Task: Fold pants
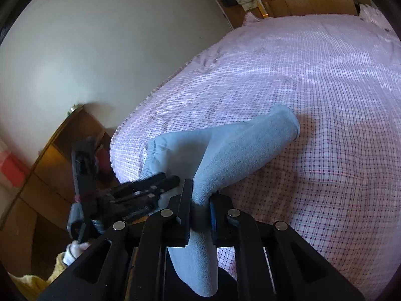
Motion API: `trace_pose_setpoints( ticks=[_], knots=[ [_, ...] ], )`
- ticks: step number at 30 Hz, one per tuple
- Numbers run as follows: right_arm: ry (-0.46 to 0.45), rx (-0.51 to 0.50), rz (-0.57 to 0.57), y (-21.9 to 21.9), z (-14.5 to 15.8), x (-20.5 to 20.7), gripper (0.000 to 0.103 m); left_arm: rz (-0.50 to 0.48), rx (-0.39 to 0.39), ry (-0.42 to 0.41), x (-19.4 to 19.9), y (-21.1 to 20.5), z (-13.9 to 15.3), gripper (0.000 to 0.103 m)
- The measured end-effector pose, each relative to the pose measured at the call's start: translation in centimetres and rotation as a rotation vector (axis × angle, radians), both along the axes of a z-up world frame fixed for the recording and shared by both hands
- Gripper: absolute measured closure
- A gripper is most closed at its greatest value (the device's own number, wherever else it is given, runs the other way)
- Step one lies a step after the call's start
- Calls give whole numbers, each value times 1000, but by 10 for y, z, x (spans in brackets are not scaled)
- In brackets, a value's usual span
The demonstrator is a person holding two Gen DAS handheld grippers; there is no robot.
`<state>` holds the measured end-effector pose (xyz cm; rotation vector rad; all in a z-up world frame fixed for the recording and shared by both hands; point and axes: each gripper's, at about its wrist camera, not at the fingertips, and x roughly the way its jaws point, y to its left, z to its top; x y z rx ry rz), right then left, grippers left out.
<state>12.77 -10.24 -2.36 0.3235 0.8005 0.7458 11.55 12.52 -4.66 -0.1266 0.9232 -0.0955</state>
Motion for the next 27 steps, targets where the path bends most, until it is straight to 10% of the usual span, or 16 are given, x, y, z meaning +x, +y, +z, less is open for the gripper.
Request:
trace_pose_setpoints(
  ticks=[11, 17, 27],
  knots=[
    [-140, -44, 221, 73, 51, 4, 99, 157, 51, -129, -28, 55, 47, 64],
    [-111, -40, 330, 137, 55, 13, 99, 333, 156, -200, -46, 102, 59, 64],
    [16, -50, 315, 200, 26, 45, 99, 401, 65, -133, -43, 149, 29, 64]
  ],
)
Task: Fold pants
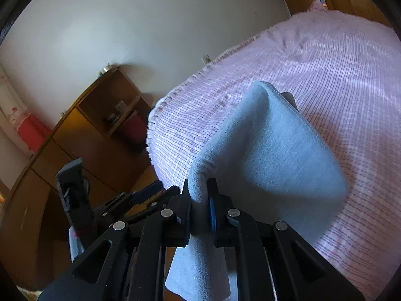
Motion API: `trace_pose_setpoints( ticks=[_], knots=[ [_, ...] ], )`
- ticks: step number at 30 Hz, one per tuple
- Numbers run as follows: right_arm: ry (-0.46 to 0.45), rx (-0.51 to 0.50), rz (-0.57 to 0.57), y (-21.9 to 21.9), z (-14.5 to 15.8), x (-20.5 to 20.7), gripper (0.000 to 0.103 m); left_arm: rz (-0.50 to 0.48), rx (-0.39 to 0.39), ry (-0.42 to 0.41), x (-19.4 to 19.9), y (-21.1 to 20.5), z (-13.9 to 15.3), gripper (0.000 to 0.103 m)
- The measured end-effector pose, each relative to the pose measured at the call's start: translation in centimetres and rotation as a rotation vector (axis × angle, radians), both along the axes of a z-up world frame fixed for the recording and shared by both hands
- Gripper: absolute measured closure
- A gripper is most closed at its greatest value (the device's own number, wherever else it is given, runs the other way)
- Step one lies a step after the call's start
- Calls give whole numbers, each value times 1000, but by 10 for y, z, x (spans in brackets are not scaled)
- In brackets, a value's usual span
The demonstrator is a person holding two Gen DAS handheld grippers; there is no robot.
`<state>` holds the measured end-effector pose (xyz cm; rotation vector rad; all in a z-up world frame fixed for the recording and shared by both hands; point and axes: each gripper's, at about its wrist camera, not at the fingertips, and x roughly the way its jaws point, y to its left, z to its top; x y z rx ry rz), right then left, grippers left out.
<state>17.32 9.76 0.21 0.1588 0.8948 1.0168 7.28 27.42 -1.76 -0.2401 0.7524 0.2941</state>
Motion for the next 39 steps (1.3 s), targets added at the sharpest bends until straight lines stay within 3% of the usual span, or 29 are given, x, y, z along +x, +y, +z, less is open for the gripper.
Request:
trace_pose_setpoints(
  ticks=[5, 11, 15, 18, 21, 24, 26, 35, 39],
  knots=[
    [21, -17, -13, 18, -10, 9, 98, 12, -18, 8, -2, 10, -10, 64],
    [-14, -66, -12, 41, -11, 24, 98, 22, -77, -46, -5, 10, 3, 64],
    [52, -90, 20, 51, -20, 27, 87, 10, -53, -58, -5, 6, 15, 64],
    [93, -42, 14, 42, -21, 26, 86, 3, -38, -56, -6, 4, 20, 64],
    [77, -32, -44, 20, -14, 23, 84, -31, -41, -69, -8, -1, 25, 63],
    [31, -54, -115, -6, -13, 14, 81, -107, -76, -101, -7, -13, 31, 52],
    [22, -79, -145, -22, -16, 10, 79, -157, -90, -103, -2, -21, 32, 50],
    [105, -138, -283, -87, -57, -4, 69, -326, -5, 8, 48, -39, 14, 50],
    [169, -83, -277, -86, -74, 3, 63, -350, -65, 68, 63, -24, -2, 50]
  ],
)
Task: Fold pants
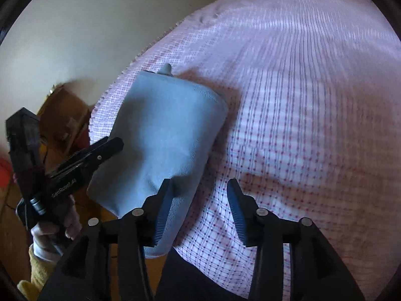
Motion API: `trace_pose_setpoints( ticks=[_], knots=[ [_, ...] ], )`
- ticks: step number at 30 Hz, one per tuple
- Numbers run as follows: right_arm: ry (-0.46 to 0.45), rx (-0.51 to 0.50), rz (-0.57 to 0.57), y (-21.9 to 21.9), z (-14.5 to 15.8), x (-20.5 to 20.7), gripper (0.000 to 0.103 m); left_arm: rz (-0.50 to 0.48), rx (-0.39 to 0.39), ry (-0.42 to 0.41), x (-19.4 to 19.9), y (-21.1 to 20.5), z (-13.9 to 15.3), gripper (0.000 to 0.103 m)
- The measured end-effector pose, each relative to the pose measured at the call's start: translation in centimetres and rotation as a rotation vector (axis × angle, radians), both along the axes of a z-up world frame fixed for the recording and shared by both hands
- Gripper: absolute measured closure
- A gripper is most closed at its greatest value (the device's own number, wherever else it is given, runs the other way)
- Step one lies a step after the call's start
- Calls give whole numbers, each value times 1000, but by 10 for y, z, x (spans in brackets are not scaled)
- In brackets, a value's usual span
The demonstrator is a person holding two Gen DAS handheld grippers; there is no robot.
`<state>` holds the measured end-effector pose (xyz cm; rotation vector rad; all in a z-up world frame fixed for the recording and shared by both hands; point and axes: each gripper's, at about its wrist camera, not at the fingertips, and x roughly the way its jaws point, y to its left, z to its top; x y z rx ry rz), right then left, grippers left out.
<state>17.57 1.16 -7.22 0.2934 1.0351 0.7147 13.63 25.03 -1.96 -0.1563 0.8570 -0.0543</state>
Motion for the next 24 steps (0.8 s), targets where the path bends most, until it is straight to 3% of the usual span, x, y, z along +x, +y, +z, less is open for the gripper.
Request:
trace_pose_setpoints(
  ticks=[9, 17, 19, 21, 24],
  knots=[
    [61, 110, 30, 26, -26, 10, 61, -59, -185, 61, 9, 21, -32, 48],
    [12, 135, 83, 51, -30, 15, 59, -79, -324, 86, 18, 38, -46, 48],
    [25, 157, 83, 53, -27, 17, 68, -100, -396, 85, 19, 40, -49, 60],
    [10, 171, 98, 55, -19, 14, 80, -96, -404, 74, 16, 38, -48, 61],
    [-31, 174, 132, 54, -5, 8, 86, -100, -406, 51, 8, 35, -41, 64]
  ],
)
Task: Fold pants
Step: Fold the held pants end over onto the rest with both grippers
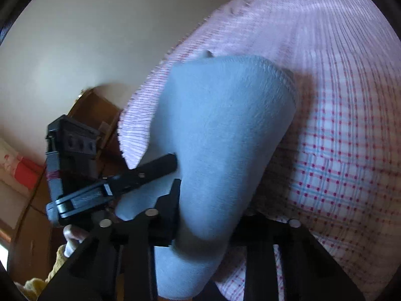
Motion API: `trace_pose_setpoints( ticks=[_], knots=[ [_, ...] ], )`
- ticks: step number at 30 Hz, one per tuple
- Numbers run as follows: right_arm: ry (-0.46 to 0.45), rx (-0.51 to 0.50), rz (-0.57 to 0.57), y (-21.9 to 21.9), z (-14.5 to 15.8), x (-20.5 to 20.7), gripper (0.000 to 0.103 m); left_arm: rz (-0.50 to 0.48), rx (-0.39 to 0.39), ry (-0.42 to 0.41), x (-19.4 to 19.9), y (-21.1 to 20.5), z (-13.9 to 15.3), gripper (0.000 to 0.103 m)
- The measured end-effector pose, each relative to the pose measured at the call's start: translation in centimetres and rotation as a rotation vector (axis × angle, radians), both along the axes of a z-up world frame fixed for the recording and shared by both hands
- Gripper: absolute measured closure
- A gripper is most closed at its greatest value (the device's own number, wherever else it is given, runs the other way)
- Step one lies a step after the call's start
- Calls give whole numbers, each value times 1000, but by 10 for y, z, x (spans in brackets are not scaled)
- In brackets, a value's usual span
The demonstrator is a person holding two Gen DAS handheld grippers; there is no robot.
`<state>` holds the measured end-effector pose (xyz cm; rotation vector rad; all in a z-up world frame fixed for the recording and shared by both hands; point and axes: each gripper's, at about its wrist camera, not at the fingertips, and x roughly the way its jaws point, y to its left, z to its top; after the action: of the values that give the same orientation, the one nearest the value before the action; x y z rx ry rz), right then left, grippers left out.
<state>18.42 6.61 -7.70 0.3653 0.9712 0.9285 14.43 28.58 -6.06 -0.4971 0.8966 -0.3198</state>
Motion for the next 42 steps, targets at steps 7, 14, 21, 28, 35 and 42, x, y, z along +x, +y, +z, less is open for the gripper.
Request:
trace_pose_setpoints(
  ticks=[7, 14, 21, 28, 35, 42],
  knots=[
    [-89, 31, 37, -35, 45, -16, 86, 1, -47, -70, -33, -22, 36, 65],
    [-61, 88, 16, -107, 68, -25, 86, -57, 38, -144, -42, -98, 87, 65],
    [-79, 85, -31, -183, 82, -42, 86, -172, 64, -176, -40, -183, 112, 66],
    [-91, 50, -77, -265, 89, -34, 86, -255, 63, -177, -13, -274, 115, 66],
    [-92, 18, -72, -324, 81, -5, 87, -297, 152, -166, 16, -347, 107, 66],
    [-77, -3, -45, -357, 66, 39, 87, -303, 214, -142, 50, -392, 88, 67]
  ],
)
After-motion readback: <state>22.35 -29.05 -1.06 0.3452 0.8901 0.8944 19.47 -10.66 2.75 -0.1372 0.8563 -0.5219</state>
